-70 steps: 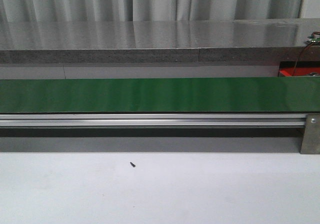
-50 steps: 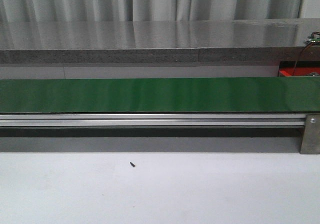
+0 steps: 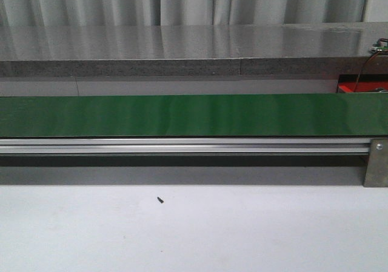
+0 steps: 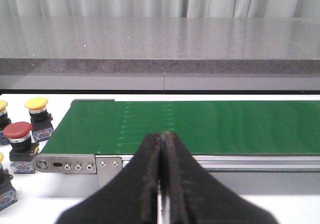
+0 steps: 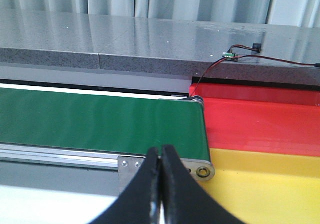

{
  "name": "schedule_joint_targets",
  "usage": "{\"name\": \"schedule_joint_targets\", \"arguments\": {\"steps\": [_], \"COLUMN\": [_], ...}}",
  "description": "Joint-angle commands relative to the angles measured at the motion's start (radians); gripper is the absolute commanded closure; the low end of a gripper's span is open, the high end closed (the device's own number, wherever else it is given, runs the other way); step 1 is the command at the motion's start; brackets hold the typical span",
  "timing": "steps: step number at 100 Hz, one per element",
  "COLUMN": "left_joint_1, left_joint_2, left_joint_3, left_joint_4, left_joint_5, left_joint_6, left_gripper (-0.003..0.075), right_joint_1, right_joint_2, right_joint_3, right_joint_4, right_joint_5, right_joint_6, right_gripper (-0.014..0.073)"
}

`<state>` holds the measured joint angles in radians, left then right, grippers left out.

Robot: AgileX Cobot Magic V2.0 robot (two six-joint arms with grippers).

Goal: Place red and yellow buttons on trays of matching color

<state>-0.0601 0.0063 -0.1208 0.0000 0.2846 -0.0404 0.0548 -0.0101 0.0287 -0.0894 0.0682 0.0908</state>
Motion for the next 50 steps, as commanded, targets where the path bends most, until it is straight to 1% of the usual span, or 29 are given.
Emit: {"name": "schedule_joint_targets", "arguments": {"steps": [1, 11, 30, 37, 50], "left_joint_1": [-0.005, -0.005, -0.005, -0.005, -0.005], "left_joint_2": [0.069, 0.186, 0.428, 0.502, 0.602], "left_joint_3": [-0.133, -0.260, -0.485, -0.546, -0.592], "left_joint_4": [-0.014, -0.014, -0.029, -0.045, -0.052], "left_joint_5": [0.035, 0.188, 0.386, 0.421, 0.413], "left_joint_6": [-0.024, -0.074, -0.104, -0.104, -0.104], "left_gripper": [0.0740, 0.0740, 0.0740, 0.0740, 0.0740], "right_joint_1": [-0.002, -0.002, -0.002, -0.002, -0.002], "right_joint_2": [-0.018, -0.018, -0.018, -0.018, -0.018], "right_joint_3": [-0.018, -0.018, -0.018, -0.018, -0.018], "right_joint_4": [-0.011, -0.011, -0.011, -0.011, -0.011], "right_joint_5": [-0.080, -0.080, -0.080, -0.080, -0.080], "right_joint_6": [-0.002, -0.002, -0.002, -0.002, -0.002], "right_gripper": [0.0662, 0.0662, 0.0662, 0.0662, 0.0662]}}
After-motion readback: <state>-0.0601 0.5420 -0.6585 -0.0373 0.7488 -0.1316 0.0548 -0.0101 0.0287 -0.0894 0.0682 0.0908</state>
